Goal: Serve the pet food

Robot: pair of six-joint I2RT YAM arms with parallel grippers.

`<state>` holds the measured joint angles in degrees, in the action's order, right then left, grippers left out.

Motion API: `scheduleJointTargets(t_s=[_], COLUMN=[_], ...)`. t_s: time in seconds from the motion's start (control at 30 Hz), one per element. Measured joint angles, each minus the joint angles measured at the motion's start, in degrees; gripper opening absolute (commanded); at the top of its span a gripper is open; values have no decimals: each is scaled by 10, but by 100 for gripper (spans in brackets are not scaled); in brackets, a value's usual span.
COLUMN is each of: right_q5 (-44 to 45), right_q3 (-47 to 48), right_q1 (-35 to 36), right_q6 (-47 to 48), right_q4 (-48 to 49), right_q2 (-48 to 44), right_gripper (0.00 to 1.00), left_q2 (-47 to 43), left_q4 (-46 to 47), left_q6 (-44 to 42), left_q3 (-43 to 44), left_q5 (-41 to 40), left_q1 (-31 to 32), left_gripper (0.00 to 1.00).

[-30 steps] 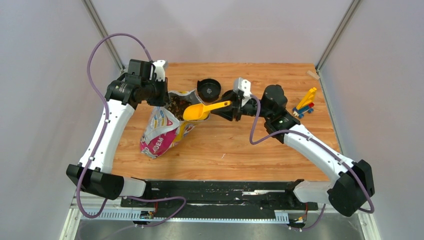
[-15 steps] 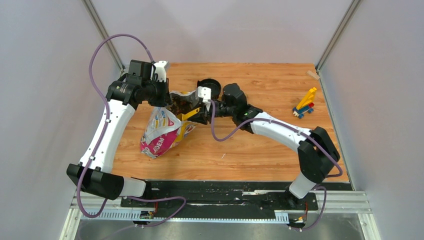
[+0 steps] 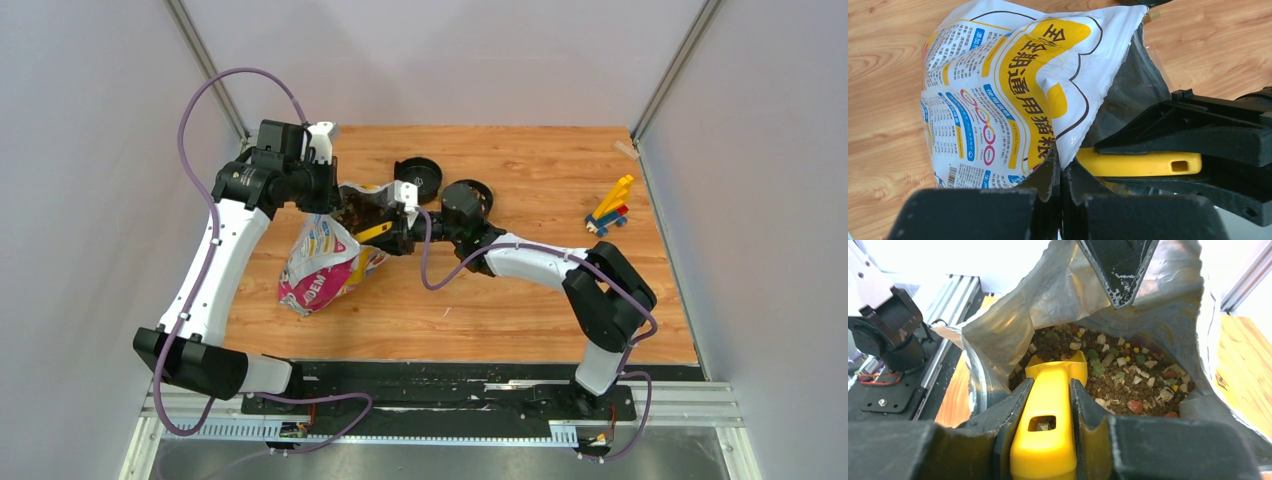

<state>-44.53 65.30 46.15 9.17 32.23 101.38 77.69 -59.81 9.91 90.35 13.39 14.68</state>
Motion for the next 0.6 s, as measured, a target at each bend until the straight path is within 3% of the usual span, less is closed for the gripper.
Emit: scheduleJointTargets(t_s=[0.3, 0.6], right_q5=[2, 52], right_q3=[-80, -136], right_q1=[-30, -37], right_q6=[-144, -179], right_q4=[213, 270], right_q2=[-10, -93], right_gripper=[0, 0], left_q2=[0, -12], left_q4=[2, 5], left_q6=[1, 18], left_q3=[0, 0], left_q5=[-7, -52], left_q1=[0, 0], left_gripper=[0, 0])
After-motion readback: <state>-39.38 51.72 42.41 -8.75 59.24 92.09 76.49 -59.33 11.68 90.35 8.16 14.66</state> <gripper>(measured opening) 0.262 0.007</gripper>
